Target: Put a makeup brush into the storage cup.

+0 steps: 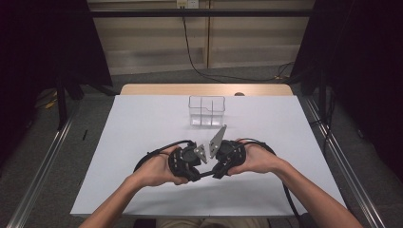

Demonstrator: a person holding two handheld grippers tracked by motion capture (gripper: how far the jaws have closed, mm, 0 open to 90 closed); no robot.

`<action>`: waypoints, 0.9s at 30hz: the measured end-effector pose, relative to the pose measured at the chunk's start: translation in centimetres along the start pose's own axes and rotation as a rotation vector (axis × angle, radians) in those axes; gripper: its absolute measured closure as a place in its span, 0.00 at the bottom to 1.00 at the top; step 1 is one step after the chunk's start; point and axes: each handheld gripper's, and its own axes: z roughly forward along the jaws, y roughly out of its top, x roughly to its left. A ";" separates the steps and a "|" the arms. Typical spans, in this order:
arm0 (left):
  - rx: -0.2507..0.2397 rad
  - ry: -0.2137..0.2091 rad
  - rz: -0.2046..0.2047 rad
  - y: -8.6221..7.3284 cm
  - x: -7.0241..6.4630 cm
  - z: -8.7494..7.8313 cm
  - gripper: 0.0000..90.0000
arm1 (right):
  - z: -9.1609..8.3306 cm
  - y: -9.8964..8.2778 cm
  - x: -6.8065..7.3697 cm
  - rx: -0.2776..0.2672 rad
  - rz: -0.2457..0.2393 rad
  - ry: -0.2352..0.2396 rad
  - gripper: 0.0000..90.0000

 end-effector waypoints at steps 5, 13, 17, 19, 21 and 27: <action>0.005 0.006 0.009 -0.1 0.0 0.0 0.88 | 0.2 0.2 -0.1 0.002 -0.005 0.013 0.87; -0.008 0.001 0.017 -0.3 0.1 -0.1 0.87 | 0.2 0.1 -0.2 -0.011 -0.021 0.032 0.88; -0.021 -0.006 0.027 -0.3 0.2 0.0 0.87 | 0.1 -0.1 -0.3 -0.009 -0.027 0.042 0.89; -0.019 -0.001 0.030 -0.3 0.3 0.0 0.86 | 0.1 -0.1 -0.2 -0.011 -0.030 0.033 0.89; -0.025 -0.003 0.032 -0.4 0.4 0.0 0.86 | 0.1 -0.1 -0.2 -0.013 -0.029 0.037 0.89; -0.072 0.005 0.006 -0.8 0.6 0.1 0.81 | -0.3 -0.3 -0.2 -0.023 -0.019 0.033 0.89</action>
